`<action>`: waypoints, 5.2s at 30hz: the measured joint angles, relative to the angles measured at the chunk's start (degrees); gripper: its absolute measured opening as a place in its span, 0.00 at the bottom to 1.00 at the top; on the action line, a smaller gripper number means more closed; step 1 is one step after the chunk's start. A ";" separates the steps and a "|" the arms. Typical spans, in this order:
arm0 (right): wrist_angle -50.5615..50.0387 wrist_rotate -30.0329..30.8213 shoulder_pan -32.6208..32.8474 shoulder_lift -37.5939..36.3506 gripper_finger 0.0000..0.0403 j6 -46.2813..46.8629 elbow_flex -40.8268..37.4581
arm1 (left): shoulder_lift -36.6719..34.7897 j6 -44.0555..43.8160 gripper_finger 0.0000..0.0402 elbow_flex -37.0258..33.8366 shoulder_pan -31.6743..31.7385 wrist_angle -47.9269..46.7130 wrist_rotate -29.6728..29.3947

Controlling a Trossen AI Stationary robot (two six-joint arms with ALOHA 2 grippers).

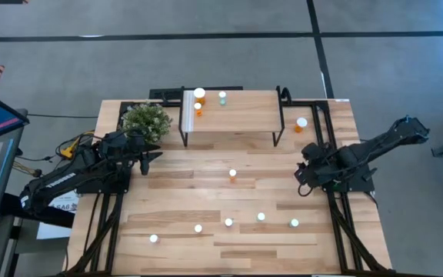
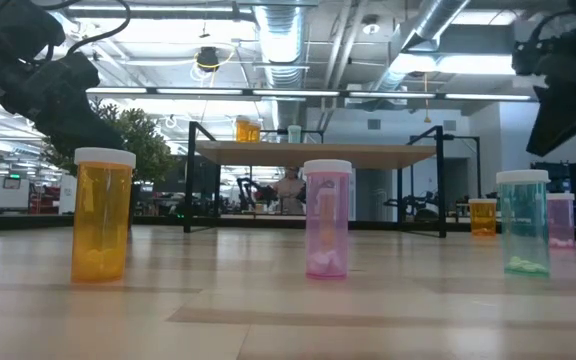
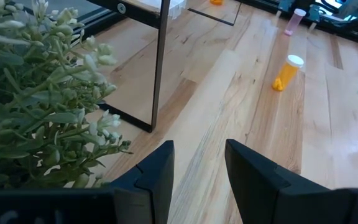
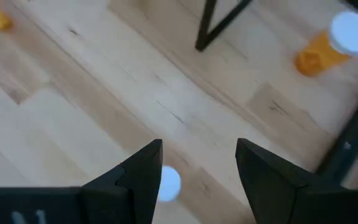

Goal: Pick and place medicine bottles onto shelf by color
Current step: Put the small top pink pill bottle on the shelf

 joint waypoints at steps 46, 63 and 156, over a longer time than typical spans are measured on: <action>12.83 -3.03 4.35 3.03 0.56 2.77 -10.87 | 0.00 0.00 0.32 0.00 0.00 -0.01 0.00; 12.41 -3.41 4.35 3.01 0.40 4.21 -10.87 | 0.00 0.00 0.32 0.00 -0.01 -0.02 0.01; 25.79 -43.52 -64.41 55.79 0.36 -81.58 58.40 | 0.00 0.00 0.32 0.00 0.00 -0.02 0.00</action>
